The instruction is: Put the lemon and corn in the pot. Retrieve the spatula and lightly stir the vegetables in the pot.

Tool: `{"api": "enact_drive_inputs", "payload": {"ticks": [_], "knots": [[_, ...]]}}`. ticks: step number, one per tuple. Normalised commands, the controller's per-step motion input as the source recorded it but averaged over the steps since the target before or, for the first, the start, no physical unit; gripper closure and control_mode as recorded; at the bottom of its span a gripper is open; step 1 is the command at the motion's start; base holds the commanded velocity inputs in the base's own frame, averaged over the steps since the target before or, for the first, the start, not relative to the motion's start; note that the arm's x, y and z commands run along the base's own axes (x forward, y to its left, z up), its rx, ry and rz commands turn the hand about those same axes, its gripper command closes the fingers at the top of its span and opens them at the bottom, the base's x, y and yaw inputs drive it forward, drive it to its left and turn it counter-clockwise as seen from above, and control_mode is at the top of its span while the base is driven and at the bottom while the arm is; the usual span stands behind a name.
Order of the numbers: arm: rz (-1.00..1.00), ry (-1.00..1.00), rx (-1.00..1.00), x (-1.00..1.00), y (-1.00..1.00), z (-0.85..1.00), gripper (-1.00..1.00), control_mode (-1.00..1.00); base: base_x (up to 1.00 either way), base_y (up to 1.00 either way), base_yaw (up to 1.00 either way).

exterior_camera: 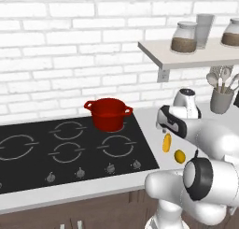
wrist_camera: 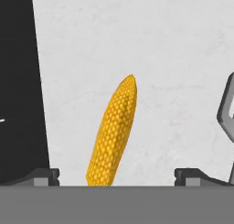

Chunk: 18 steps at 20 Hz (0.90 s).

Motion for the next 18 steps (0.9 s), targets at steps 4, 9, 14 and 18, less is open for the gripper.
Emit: {"api": "enact_drive_inputs", "payload": {"ticks": [4,9,14,18], "knots": [[-0.05,0.00,0.00,0.16,-0.12,-0.28,-1.00,-1.00,0.00,0.00,0.00],[-0.04,0.00,0.00,0.28,-0.09,-0.27,-1.00,-1.00,0.00,0.00,0.00],[-0.03,0.00,0.00,0.21,-0.02,-0.30,-1.00,-1.00,0.00,0.00,0.00],[-0.01,0.02,0.00,0.20,0.00,-0.33,-1.00,-1.00,0.00,0.00,0.00]]}}
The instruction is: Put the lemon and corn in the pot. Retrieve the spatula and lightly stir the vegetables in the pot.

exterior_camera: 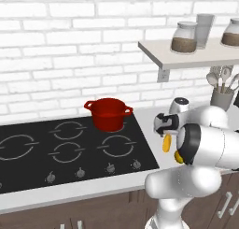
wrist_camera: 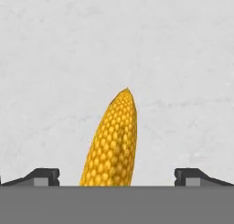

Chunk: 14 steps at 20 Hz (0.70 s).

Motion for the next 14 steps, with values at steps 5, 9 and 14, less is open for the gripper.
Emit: {"api": "enact_drive_inputs", "payload": {"ticks": [5,9,14], "knots": [[-0.01,0.03,0.00,0.22,0.00,-0.34,-1.00,-1.00,0.00,0.00,0.00],[-0.01,0.03,0.00,0.25,0.00,-0.31,-1.00,-1.00,0.00,0.00,0.00],[0.00,0.01,0.00,0.16,0.00,-0.28,1.00,-1.00,0.00,0.00,0.00]]}}
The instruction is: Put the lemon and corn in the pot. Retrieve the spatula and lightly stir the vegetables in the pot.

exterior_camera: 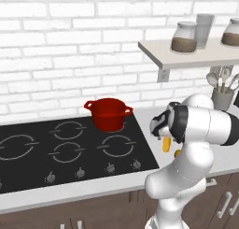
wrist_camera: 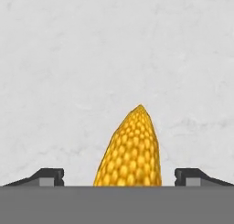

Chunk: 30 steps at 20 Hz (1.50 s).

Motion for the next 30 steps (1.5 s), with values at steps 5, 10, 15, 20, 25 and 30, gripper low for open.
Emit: {"api": "enact_drive_inputs", "payload": {"ticks": [5,10,15,20,25,30], "knots": [[0.00,-0.02,0.00,0.02,0.00,-0.08,1.00,-1.00,0.00,0.00,0.00],[0.00,-0.10,0.00,-0.13,0.00,0.04,1.00,-1.00,0.00,0.00,0.00],[0.00,-0.17,0.00,-0.27,0.13,0.74,1.00,-1.00,0.00,0.00,0.00],[0.00,-0.22,0.00,-0.16,0.28,1.00,1.00,-1.00,0.00,0.00,0.00],[0.02,-0.17,0.00,0.00,0.43,1.00,1.00,-1.00,0.00,0.00,0.00],[0.12,-0.03,0.00,0.00,0.67,1.00,1.00,-1.00,0.00,0.00,0.00]]}}
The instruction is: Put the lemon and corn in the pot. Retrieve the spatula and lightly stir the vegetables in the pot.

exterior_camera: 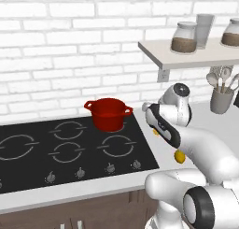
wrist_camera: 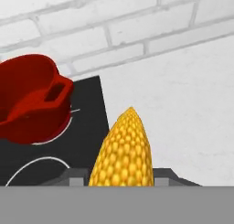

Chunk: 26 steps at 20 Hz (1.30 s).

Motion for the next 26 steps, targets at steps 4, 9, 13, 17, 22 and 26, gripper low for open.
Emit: {"api": "enact_drive_inputs", "payload": {"ticks": [4,9,13,17,22,26], "knots": [[0.14,-0.01,0.00,0.01,0.76,0.89,1.00,-1.00,0.00,0.00,0.00],[0.11,0.00,0.00,0.30,0.67,0.60,1.00,-1.00,0.00,0.00,0.00],[0.03,0.01,-0.03,0.69,0.54,0.04,1.00,-1.00,0.00,0.00,0.00],[0.00,0.00,-0.07,0.76,0.54,-0.04,1.00,-1.00,0.00,0.00,0.00],[-0.11,0.01,-0.07,0.68,0.45,-0.06,1.00,-1.00,0.00,0.00,0.00],[-0.22,0.06,-0.04,0.63,0.35,-0.05,1.00,-1.00,0.00,0.00,0.00]]}}
